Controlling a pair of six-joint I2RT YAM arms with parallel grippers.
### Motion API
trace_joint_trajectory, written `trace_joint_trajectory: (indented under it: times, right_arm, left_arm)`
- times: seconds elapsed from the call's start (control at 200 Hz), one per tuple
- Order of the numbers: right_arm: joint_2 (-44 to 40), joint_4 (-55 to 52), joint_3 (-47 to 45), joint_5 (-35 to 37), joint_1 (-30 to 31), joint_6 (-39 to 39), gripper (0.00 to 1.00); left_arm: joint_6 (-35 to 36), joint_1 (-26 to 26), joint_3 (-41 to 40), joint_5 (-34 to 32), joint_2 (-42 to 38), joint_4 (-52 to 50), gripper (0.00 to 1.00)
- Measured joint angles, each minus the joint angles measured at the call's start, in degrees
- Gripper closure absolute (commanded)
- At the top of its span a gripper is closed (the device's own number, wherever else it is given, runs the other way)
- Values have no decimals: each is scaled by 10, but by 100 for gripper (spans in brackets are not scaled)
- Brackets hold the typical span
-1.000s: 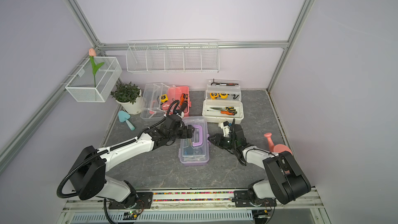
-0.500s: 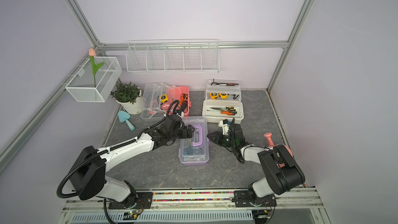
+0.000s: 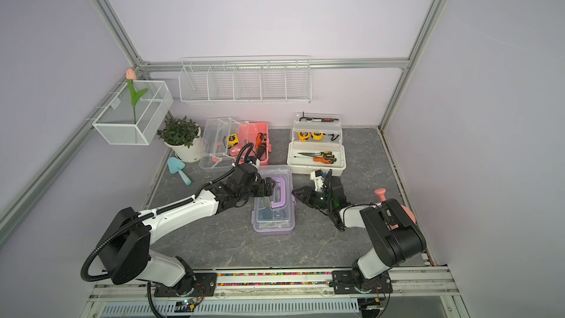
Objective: Close toolboxes
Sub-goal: Fasten the toolbox latch on the toolbox.
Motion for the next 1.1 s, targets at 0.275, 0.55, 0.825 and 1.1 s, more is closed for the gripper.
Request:
trace_joint_trajectory:
  times: [0.275,0.55,0.825,1.1]
  right_arm:
    - [22,43,-4,-1,10,40,56]
    - [70,145,-15,-1,18,92,54]
    - [79,167,-18,18,28,110,52]
    - [109,216,-13,24,42,134,53]
  left_arm:
    - [-4,7,-1,-3,7,12,14]
    - [-7,13,-15,-14,9,46,16]
    - [-15,17,-24,-17,15,73,17]
    - [-15,21,-28,-29,21,94,18]
